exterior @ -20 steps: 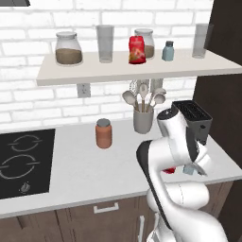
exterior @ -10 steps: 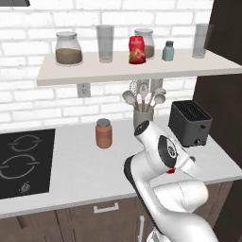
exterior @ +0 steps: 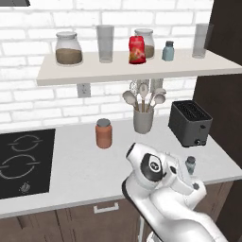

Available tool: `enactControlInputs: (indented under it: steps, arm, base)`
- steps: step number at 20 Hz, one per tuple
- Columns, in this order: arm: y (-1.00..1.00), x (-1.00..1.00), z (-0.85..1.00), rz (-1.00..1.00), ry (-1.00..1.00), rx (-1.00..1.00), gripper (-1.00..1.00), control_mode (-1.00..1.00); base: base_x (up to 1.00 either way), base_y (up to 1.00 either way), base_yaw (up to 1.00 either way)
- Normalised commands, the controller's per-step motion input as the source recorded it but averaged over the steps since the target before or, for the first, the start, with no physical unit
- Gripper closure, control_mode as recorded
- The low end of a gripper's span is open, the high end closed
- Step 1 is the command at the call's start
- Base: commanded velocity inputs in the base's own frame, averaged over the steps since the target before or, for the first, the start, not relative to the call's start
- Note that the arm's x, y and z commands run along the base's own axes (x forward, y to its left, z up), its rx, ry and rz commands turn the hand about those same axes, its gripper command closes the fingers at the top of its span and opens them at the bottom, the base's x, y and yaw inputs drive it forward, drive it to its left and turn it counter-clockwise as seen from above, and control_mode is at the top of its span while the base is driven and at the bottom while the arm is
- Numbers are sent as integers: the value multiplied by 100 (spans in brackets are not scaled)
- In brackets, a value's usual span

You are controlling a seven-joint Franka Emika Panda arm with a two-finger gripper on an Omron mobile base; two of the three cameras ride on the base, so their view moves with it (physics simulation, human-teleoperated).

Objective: Put the shaker and condiment bottle from the counter next to their counterparts in the cabinet.

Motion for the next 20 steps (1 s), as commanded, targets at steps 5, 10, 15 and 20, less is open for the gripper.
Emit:
enactControlInputs:
  steps: [5, 10, 15, 20]
  arm:
    - [-41, -4, -4, 16, -3, -11, -100, -100]
    - [-78, 0, 0, 39, -11, -21, -100, -100]
    - [-47, -24, 0, 27, -2, -5, -100, -100]
    - [-35, -53, -5, 24, 17, 0, -100, -100]
  base:
    - [0, 0, 0]
    - [0, 0, 0]
    - [0, 0, 0]
    - [0, 0, 0]
